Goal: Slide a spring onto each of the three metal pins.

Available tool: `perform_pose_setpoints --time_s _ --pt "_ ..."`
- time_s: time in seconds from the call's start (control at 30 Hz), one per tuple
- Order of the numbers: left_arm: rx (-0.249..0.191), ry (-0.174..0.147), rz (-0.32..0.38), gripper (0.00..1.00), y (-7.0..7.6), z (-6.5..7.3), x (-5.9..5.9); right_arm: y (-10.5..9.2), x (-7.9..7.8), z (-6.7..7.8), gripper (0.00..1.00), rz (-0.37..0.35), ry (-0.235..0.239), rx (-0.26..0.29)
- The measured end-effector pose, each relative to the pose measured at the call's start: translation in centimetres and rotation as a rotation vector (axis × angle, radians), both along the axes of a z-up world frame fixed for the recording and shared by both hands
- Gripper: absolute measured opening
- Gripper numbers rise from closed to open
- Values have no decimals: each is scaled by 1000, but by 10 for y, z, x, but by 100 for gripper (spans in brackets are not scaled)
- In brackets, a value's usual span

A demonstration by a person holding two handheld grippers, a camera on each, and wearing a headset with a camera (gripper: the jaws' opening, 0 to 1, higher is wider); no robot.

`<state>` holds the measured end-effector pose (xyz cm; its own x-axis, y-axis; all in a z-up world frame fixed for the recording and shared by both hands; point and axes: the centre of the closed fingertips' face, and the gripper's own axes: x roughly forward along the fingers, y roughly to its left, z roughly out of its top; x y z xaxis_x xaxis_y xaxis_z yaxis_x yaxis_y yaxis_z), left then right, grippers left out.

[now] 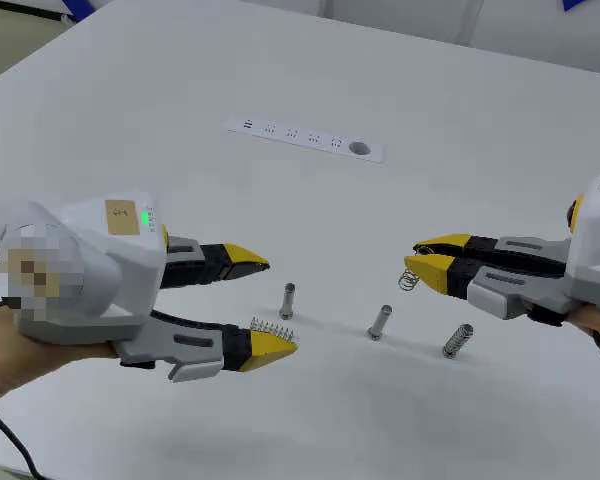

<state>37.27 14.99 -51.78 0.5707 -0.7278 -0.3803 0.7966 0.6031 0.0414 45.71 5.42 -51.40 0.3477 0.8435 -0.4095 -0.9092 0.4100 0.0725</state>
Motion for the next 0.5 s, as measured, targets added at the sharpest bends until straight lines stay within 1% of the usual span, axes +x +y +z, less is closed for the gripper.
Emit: perform_pose_setpoints --time_s 0.07,0.17,0.23,0.33,0.4,0.5 --pt "-10 0 19 59 4 2 2 -1 1 -7 11 -16 13 0" --pt "-24 3 44 61 12 4 5 0 2 -15 11 -36 31 10" --pt "-27 7 61 63 17 3 6 1 3 -20 11 -48 40 8" --pt "-27 14 91 70 23 2 9 2 7 -29 11 -64 47 -2" --pt "-33 17 102 76 24 2 9 1 11 -33 11 -77 50 -1" --pt "-37 20 109 79 25 3 8 1 15 -35 11 -91 58 9"
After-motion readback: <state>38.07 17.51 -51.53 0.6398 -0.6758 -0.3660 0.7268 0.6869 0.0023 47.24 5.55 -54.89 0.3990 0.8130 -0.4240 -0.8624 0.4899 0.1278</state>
